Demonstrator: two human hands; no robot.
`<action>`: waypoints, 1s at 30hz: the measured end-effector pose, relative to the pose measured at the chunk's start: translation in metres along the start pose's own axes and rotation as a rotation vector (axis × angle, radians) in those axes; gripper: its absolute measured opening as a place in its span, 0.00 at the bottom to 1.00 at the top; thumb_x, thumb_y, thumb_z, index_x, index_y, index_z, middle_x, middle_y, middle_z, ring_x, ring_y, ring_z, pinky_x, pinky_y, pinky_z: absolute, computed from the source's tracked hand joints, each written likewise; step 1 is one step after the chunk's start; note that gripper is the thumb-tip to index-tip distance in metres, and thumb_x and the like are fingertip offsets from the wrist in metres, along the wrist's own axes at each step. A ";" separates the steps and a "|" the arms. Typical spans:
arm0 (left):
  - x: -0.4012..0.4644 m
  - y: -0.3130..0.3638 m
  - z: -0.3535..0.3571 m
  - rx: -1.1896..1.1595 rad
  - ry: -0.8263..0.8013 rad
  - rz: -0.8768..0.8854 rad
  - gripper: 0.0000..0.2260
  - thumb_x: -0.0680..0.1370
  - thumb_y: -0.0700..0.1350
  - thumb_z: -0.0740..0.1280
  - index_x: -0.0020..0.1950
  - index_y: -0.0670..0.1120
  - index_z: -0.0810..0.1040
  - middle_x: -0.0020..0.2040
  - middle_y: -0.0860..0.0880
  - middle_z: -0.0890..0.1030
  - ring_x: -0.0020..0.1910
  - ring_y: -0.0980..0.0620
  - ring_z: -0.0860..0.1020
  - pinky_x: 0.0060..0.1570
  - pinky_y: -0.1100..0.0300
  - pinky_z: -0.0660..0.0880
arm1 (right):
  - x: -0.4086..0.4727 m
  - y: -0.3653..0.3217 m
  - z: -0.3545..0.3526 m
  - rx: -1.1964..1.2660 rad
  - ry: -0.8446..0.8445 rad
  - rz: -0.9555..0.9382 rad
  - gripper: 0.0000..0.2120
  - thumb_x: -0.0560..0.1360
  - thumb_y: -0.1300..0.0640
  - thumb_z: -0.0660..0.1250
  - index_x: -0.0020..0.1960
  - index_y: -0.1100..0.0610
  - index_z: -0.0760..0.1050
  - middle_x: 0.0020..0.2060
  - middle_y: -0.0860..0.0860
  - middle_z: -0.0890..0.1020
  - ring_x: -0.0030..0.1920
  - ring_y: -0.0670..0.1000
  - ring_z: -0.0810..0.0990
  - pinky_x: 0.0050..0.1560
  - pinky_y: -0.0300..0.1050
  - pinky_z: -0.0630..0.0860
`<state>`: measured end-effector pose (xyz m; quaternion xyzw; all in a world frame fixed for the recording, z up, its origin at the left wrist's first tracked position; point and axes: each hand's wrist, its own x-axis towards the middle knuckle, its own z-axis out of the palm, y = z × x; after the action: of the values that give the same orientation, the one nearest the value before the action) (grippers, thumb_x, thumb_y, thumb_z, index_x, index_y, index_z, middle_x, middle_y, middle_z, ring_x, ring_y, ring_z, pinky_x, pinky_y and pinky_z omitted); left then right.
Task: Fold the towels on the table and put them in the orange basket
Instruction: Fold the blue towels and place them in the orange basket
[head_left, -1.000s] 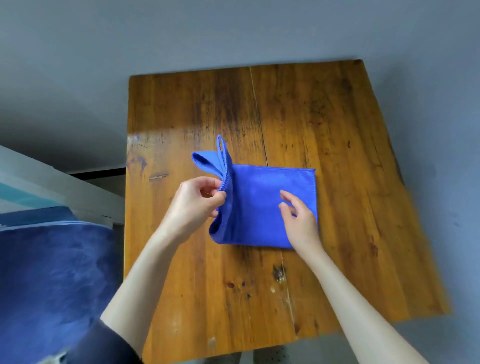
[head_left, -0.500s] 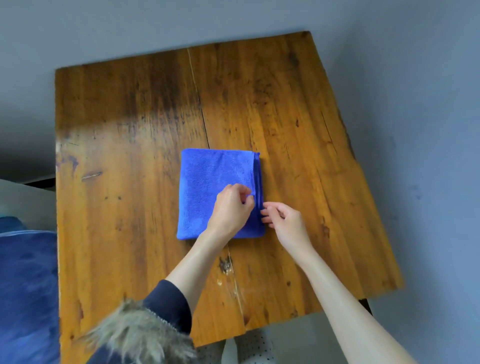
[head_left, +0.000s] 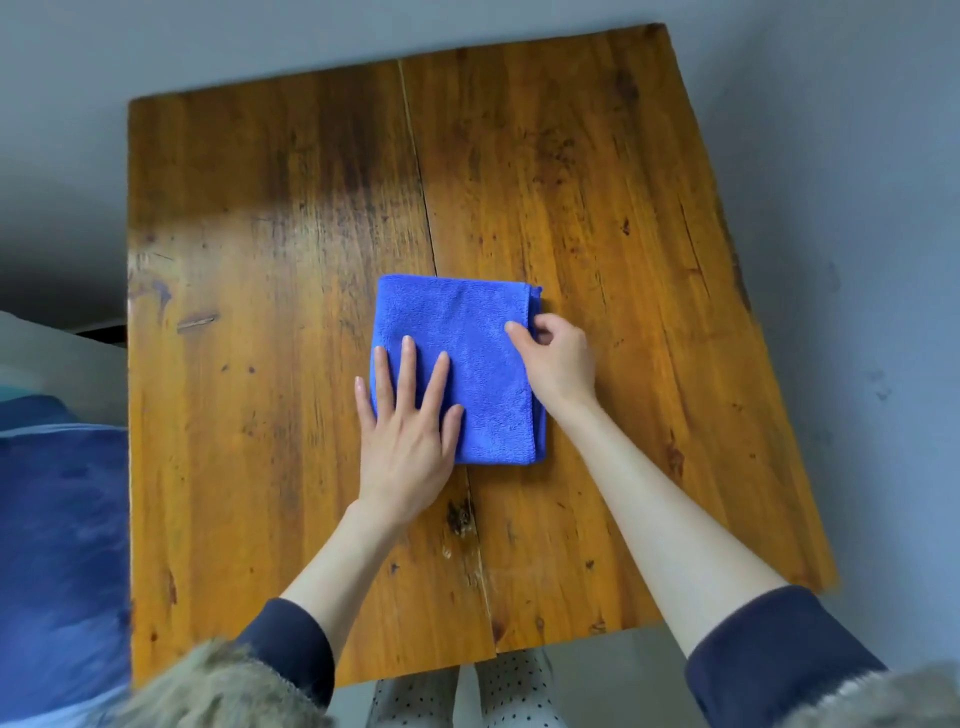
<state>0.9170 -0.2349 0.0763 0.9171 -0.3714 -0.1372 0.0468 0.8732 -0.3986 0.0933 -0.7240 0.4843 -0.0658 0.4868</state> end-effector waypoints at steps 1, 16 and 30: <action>0.000 0.000 -0.001 0.007 -0.002 -0.003 0.26 0.79 0.56 0.46 0.76 0.49 0.56 0.77 0.42 0.51 0.76 0.38 0.45 0.71 0.38 0.47 | 0.004 -0.002 0.000 0.010 -0.004 -0.032 0.07 0.76 0.51 0.65 0.48 0.55 0.76 0.39 0.44 0.78 0.45 0.49 0.78 0.48 0.47 0.75; 0.001 0.016 0.010 0.091 0.000 0.143 0.24 0.79 0.57 0.50 0.73 0.51 0.64 0.74 0.43 0.63 0.73 0.39 0.60 0.67 0.32 0.54 | 0.019 0.006 -0.001 -0.035 0.012 -0.004 0.03 0.79 0.56 0.60 0.49 0.55 0.69 0.42 0.50 0.77 0.46 0.54 0.78 0.46 0.49 0.73; 0.060 -0.025 -0.016 -0.090 0.092 0.303 0.20 0.81 0.40 0.54 0.73 0.40 0.62 0.76 0.43 0.59 0.75 0.41 0.54 0.73 0.44 0.49 | -0.024 0.028 0.034 -0.828 0.111 -0.602 0.25 0.76 0.58 0.59 0.71 0.66 0.64 0.71 0.60 0.66 0.73 0.58 0.62 0.72 0.59 0.57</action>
<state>0.9798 -0.2591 0.0739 0.8528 -0.4965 -0.1030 0.1250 0.8625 -0.3600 0.0632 -0.9587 0.2653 -0.0442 0.0925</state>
